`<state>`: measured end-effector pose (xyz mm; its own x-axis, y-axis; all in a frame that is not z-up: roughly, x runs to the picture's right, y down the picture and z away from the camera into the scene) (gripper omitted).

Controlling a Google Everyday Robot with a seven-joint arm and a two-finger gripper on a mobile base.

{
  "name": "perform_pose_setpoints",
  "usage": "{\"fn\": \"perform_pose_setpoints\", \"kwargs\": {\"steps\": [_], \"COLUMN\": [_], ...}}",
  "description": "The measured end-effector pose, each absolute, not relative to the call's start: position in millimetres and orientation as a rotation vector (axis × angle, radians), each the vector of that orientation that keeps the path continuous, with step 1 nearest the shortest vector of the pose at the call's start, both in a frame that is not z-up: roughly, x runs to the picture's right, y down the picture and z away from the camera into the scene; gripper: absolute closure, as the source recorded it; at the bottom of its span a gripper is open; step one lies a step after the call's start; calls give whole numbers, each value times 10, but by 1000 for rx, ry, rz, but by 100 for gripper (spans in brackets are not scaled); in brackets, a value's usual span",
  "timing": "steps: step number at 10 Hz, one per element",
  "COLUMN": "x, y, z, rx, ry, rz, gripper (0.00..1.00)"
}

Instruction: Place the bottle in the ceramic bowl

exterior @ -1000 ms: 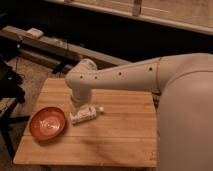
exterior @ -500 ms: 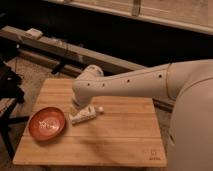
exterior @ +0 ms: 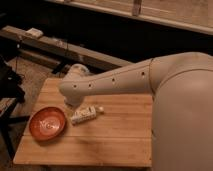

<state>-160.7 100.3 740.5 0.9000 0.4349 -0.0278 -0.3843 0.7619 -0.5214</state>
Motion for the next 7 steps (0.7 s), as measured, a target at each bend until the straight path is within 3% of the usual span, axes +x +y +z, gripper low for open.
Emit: {"fn": "perform_pose_setpoints", "kwargs": {"steps": [7], "x": [-1745], "y": [1047], "z": [7810], "rx": [-548], "ry": [-90], "rz": [214], "gripper": [35]}}
